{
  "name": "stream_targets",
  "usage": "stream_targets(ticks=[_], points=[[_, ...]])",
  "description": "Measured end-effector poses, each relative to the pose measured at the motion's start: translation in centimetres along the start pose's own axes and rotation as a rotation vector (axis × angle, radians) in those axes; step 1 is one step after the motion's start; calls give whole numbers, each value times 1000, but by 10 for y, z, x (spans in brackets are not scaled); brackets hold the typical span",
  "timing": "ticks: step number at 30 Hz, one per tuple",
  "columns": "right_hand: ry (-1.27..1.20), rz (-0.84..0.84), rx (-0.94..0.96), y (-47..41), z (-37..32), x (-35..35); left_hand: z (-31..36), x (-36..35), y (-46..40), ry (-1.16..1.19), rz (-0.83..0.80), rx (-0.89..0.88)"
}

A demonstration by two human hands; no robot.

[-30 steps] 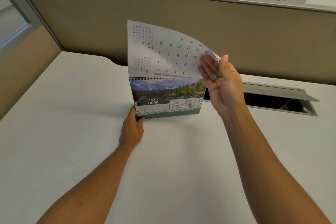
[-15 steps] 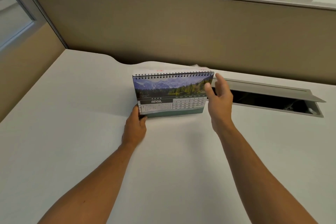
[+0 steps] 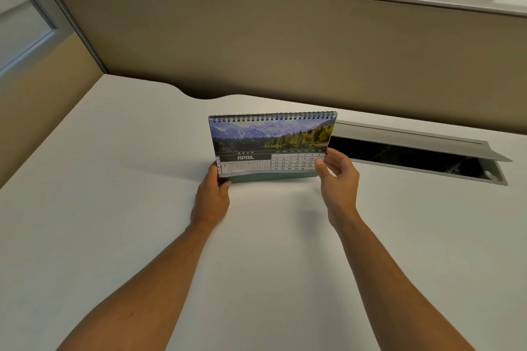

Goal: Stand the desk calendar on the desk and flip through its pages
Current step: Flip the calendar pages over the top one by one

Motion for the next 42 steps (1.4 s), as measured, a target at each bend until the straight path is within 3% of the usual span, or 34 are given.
stream_targets(ticks=[18,28,33,38,42], points=[[31,144,117,7,6,25,3,4,1,31,14,-39],[114,58,159,14,-2,18,4,5,2,22,6,-54],[-114,-39,124,19,-20,14,-8,0,2,150,15,61],[-510,-242,115,23,-60,9,-4,2,1,-5,23,-33],[-632,-350,157,20,-92,8,0,0,-2,-74,-5,-30]])
Point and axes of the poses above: each hand's wrist, its own y-axis away from the middle knuckle, its own x-axis out of the back of the hand, z = x × y, the point moved 7 cm from there along -y, towards the middle knuckle, and after that the axes turned 4 degrees about -x, right-handed, at the moved point
